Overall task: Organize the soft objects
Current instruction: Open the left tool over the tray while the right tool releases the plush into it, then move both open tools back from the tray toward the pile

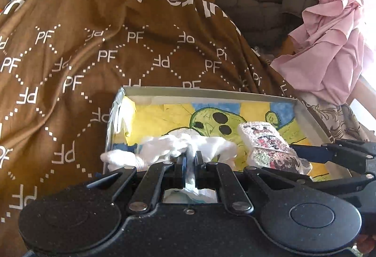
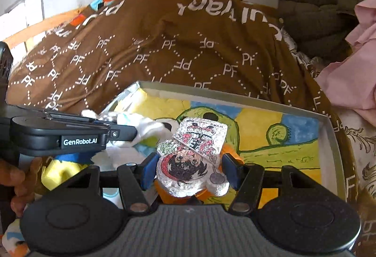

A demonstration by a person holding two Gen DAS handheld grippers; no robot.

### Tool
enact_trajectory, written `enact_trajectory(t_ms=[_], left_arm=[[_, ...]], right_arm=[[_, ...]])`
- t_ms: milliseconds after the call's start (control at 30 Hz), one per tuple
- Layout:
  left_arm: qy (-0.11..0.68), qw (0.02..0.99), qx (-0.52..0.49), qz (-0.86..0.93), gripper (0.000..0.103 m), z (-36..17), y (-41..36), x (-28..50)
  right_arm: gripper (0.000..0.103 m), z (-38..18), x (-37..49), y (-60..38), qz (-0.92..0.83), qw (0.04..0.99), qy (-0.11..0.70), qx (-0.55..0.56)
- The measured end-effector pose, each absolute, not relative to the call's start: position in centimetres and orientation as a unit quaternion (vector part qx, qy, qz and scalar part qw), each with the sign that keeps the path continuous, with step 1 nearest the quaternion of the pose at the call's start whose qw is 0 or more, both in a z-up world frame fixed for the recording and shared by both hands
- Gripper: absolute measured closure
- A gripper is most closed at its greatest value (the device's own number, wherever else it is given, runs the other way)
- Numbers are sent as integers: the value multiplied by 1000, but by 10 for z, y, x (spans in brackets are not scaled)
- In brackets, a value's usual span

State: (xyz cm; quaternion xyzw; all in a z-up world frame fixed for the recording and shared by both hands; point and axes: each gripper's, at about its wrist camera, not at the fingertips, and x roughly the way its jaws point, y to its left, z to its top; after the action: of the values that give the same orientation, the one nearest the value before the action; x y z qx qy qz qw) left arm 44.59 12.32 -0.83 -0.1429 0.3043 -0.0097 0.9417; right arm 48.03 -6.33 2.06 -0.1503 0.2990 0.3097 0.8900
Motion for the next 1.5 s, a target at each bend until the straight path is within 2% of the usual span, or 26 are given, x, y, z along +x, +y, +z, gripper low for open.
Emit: enact_trajectory(t_ms=[400,467,533,600,667,767,967,1133,1267,1400,1500], left_arm=[[319,935,-155,-1,89,-8,124,443],[321,934,-159,2,83,-6,124,442],[322,933,-159,6,78,-4,124,441],[318,936,-153,8,71,-1,121,438],[312,939,-146,11,56,4,118,435],[302,943,-139,15,43,11,113,430],[288,949,-128,19,31,28,106,415],[266,956,-124,24,28,45,102,392],[230,964,-129,34,19,62,99,365],[200,973,-110,32,16,79,88,340],[178,978,-100,36,7,90,79,319]], right_arm=[[37,21,480,-63,296,890,306,-163],[33,22,478,-65,294,891,306,-162],[23,24,476,-68,290,893,303,-160],[19,26,473,-71,285,897,298,-160],[17,30,470,-75,281,899,294,-161],[13,36,465,-82,274,905,283,-160],[7,54,450,-101,263,920,254,-143],[2,70,433,-112,262,927,229,-138],[1,84,415,-119,262,932,208,-138],[0,98,394,-128,263,937,191,-127],[0,108,379,-136,262,941,179,-118]])
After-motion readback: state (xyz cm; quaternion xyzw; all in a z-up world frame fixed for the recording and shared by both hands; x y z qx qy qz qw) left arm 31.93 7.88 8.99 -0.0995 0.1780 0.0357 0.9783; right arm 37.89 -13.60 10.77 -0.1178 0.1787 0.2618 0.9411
